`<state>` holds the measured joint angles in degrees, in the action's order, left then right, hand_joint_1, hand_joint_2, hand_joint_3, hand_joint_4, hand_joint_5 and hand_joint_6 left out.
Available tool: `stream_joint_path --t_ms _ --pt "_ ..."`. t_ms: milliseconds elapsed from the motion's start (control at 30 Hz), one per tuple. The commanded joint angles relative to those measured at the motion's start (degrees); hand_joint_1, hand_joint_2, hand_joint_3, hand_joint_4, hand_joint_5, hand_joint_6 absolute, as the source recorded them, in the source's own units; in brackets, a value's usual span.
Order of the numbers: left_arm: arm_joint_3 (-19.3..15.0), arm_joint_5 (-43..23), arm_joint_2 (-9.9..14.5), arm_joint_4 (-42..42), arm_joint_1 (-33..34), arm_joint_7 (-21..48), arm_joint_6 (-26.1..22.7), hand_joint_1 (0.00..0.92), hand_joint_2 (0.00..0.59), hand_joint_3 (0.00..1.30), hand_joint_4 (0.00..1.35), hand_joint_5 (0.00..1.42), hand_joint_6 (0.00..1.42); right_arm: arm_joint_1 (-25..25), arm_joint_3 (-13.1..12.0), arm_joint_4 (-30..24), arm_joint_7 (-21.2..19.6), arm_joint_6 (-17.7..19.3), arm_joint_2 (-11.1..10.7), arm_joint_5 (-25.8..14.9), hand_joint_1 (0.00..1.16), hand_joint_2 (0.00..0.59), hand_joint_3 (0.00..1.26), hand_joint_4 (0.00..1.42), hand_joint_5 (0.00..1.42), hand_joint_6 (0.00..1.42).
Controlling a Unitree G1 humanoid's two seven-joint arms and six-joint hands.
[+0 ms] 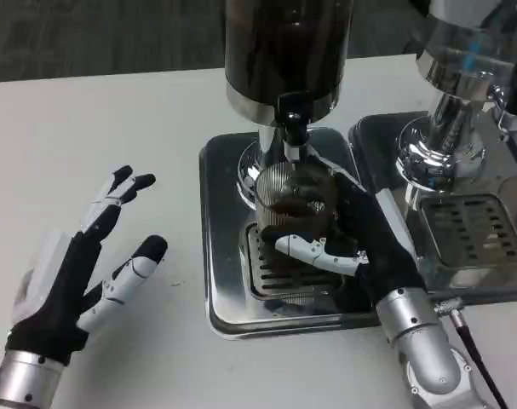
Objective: Grasp the cup under the faucet to collect the drink, then remove the cup.
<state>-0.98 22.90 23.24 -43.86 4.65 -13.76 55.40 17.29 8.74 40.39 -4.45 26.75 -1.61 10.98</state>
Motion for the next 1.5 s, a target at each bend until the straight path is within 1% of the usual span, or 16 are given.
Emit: stream_joint_path --t_ms 33,167,267,433,500,600,833,900,1000,1133,1300,1500 --pt "0.24 -0.81 0.07 0.45 -0.67 -0.34 0.44 0.0 0.2 0.19 0.0 0.14 0.12 -0.98 -0.43 1.41 0.04 0.02 0.73 -0.38 0.9 0.177 0.31 0.32 0.36 0.56" --pt "0.35 -0.79 0.0 0.42 -0.57 -0.31 0.36 0.0 0.2 0.19 0.0 0.14 0.12 -1.09 -1.41 1.87 -0.15 0.65 1.21 -1.2 0.96 0.197 0.38 0.38 0.4 0.6" --pt "0.4 -0.73 0.01 0.51 -0.57 -0.29 0.26 0.0 0.2 0.19 0.0 0.14 0.12 -1.13 -2.05 2.39 -0.91 1.6 1.49 -1.46 0.98 0.201 0.42 0.41 0.42 0.62" --pt "0.46 -0.94 0.1 0.37 -0.51 0.08 0.1 0.0 0.201 0.19 0.0 0.15 0.12 -1.12 -1.91 2.53 -2.27 3.03 1.41 -0.65 1.01 0.213 0.45 0.46 0.45 0.66" --pt "0.72 0.66 0.61 0.53 -0.34 -0.82 0.12 0.0 0.203 0.19 0.0 0.15 0.12 -1.27 -1.65 2.08 -3.23 3.24 1.34 0.05 1.01 0.214 0.46 0.5 0.48 0.68" --pt "1.06 1.73 0.89 0.59 -0.13 -1.37 0.08 0.0 0.206 0.18 0.0 0.16 0.12 -1.45 -1.42 1.39 -4.7 3.51 1.32 1.18 1.03 0.201 0.47 0.52 0.51 0.7" --pt "2.01 1.32 0.97 -0.09 0.5 -1.29 -0.04 0.0 0.209 0.18 0.0 0.16 0.12 -1.94 -1.65 0.43 -6.99 4.47 1.43 2.09 1.06 0.183 0.51 0.55 0.57 0.76" --pt "2.13 1.11 0.97 -0.26 0.67 -1.24 -0.1 0.0 0.209 0.18 0.0 0.16 0.12 -2.25 -1.61 -0.46 -8.32 4.64 1.29 3.04 1.07 0.182 0.51 0.56 0.6 0.79" --pt "2.28 0.93 1.04 -0.52 0.89 -1.07 -0.13 0.0 0.209 0.18 0.0 0.16 0.12 -2.61 -1.63 -1.4 -9.44 4.33 1.22 4.14 1.08 0.166 0.51 0.58 0.61 0.81" --pt "2.43 0.7 1.0 -0.72 0.99 -0.79 -0.04 0.0 0.209 0.18 0.0 0.16 0.12 -3.07 -1.67 -2.13 -10.14 4.24 1.23 4.69 1.08 0.163 0.52 0.59 0.63 0.82" --pt "2.87 0.92 1.1 -0.92 1.24 -0.62 0.09 0.0 0.209 0.18 0.0 0.16 0.12 -4.46 -1.68 -4.73 -11.33 4.5 1.07 5.71 1.07 0.163 0.52 0.6 0.64 0.83" --pt "3.53 0.43 0.81 -1.52 2.18 0.16 -0.12 0.0 0.209 0.18 0.0 0.16 0.12 -6.53 -1.89 -7.35 -10.89 4.36 0.95 5.19 1.07 0.163 0.52 0.6 0.65 0.85"
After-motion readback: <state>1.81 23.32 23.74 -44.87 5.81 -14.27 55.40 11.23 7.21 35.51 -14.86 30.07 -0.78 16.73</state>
